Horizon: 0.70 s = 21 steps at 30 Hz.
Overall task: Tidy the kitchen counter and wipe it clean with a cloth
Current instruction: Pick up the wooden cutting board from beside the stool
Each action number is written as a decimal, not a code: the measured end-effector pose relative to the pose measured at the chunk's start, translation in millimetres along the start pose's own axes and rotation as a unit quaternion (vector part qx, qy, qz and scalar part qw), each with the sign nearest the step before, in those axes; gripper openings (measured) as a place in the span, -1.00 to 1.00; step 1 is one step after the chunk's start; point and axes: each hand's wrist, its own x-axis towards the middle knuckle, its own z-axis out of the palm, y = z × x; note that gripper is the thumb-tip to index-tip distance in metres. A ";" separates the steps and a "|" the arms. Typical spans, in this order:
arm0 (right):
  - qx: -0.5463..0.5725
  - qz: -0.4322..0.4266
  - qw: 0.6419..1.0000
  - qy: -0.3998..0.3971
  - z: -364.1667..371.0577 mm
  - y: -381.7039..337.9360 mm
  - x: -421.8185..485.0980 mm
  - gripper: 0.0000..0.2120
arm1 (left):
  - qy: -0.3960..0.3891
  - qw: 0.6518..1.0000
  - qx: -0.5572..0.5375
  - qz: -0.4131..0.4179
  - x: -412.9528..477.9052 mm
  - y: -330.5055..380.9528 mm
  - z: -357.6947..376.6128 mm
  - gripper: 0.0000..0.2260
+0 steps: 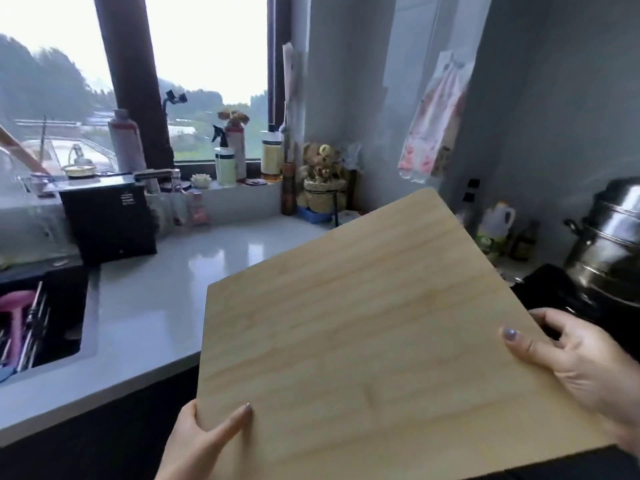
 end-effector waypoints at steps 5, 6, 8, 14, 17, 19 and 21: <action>0.002 0.017 0.996 -0.087 44.0 27.2 119.3 -0.68 | 0.147 0.986 0.080 -0.013 54.7 36.9 0.1 -0.08; 0.004 0.022 0.994 -0.103 56.2 32.8 139.2 -0.71 | 0.167 0.981 0.098 -0.018 65.2 40.7 -3.1 -0.08; 0.004 0.028 0.991 -0.129 82.2 43.5 174.9 -0.81 | 0.195 0.973 0.124 -0.029 84.4 44.7 -9.8 -0.08; -0.041 0.035 0.985 -0.164 158.9 67.8 264.1 -0.87 | 0.262 0.944 0.191 -0.059 154.8 42.3 -29.5 -0.07; -0.081 0.033 0.984 -0.159 196.9 75.3 301.5 -0.81 | 0.275 0.935 0.213 -0.075 199.9 41.9 -41.7 -0.09; -0.141 0.026 0.978 -0.151 219.9 77.6 324.4 -0.77 | 0.288 0.927 0.224 -0.085 229.5 43.7 -48.5 -0.13; -0.192 0.025 0.970 -0.145 240.7 82.1 345.7 -0.75 | 0.302 0.915 0.248 -0.100 253.3 45.0 -52.6 -0.18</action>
